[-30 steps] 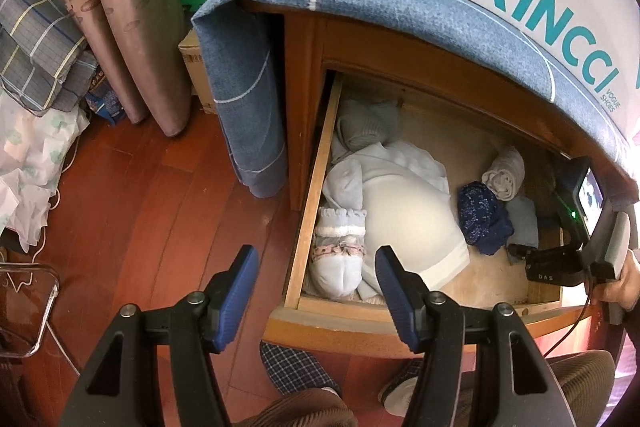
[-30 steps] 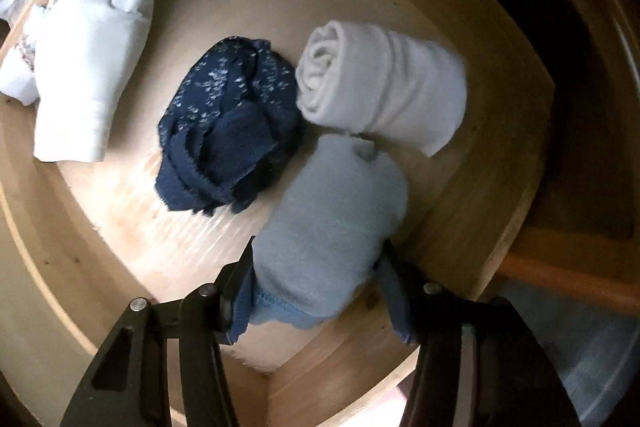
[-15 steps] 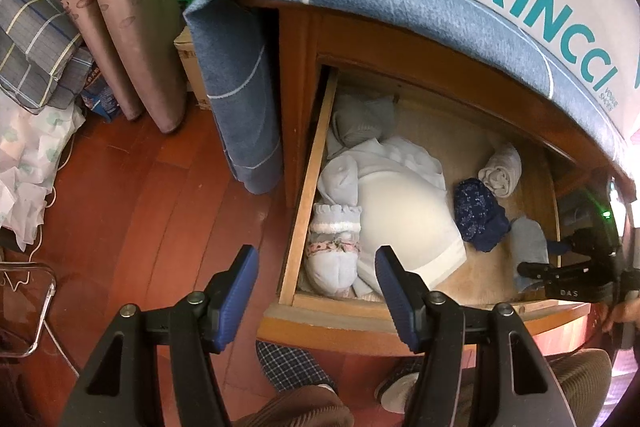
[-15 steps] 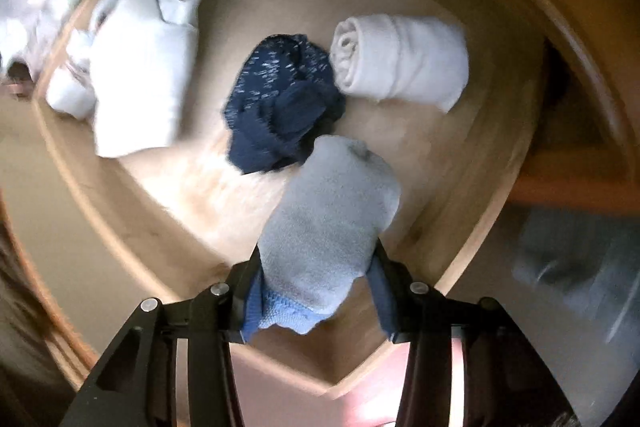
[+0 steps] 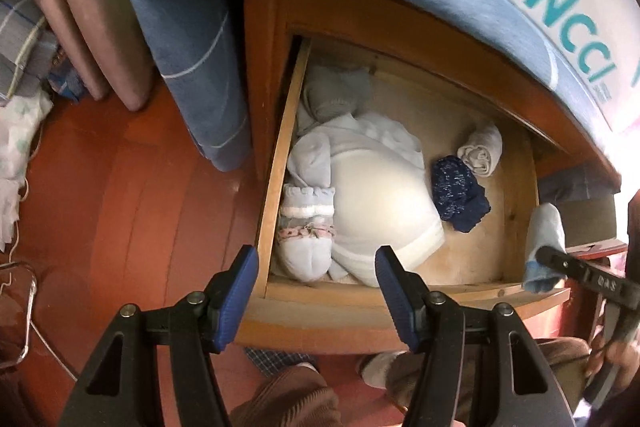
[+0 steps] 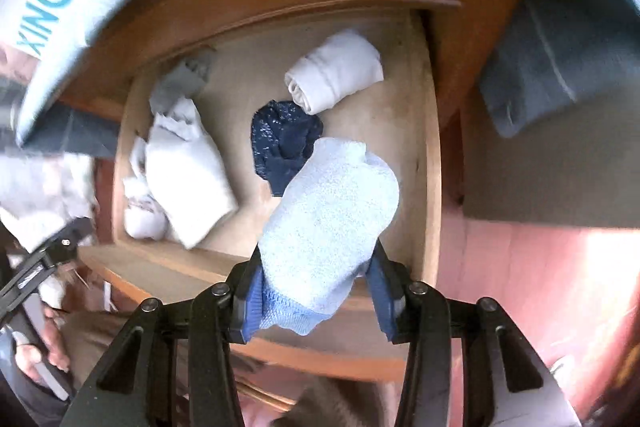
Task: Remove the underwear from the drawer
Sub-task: 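Grasp the light blue sock with the right gripper and lift it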
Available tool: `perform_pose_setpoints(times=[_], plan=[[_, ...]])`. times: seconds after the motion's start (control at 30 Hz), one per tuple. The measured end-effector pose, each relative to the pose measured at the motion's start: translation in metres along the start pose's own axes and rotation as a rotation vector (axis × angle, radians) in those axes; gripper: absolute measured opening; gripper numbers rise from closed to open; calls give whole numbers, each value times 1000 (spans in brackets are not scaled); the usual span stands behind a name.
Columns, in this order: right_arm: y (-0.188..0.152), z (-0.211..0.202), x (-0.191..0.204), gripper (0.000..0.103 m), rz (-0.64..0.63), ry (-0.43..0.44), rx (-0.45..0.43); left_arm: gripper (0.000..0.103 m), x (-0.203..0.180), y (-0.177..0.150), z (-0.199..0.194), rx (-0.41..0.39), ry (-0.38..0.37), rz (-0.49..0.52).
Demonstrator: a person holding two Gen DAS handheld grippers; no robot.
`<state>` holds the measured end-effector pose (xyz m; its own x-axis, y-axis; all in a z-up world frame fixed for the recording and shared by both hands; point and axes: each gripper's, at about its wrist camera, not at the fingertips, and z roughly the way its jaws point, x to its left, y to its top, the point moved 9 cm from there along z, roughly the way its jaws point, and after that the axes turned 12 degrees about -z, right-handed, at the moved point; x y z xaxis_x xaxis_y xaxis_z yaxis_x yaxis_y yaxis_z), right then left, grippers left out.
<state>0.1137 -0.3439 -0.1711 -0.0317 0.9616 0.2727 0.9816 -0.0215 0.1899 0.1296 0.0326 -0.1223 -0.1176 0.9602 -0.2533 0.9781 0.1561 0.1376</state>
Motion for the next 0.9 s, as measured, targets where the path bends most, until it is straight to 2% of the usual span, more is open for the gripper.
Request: perform_pose_setpoints(times=[0.07, 0.23, 0.37, 0.5, 0.9], plan=[[3, -7, -4, 42, 29, 6, -40, 62, -3, 3, 4, 28, -2, 4], [3, -2, -4, 43, 21, 14, -44, 62, -16, 3, 14, 96, -3, 29], [2, 8, -2, 43, 8, 19, -42, 62, -22, -2, 31, 159, 43, 50], [2, 11, 0, 44, 0, 23, -42, 62, -26, -2, 44, 185, 73, 59], [1, 12, 1, 44, 9, 53, -45, 62, -16, -11, 87, 284, 150, 19]])
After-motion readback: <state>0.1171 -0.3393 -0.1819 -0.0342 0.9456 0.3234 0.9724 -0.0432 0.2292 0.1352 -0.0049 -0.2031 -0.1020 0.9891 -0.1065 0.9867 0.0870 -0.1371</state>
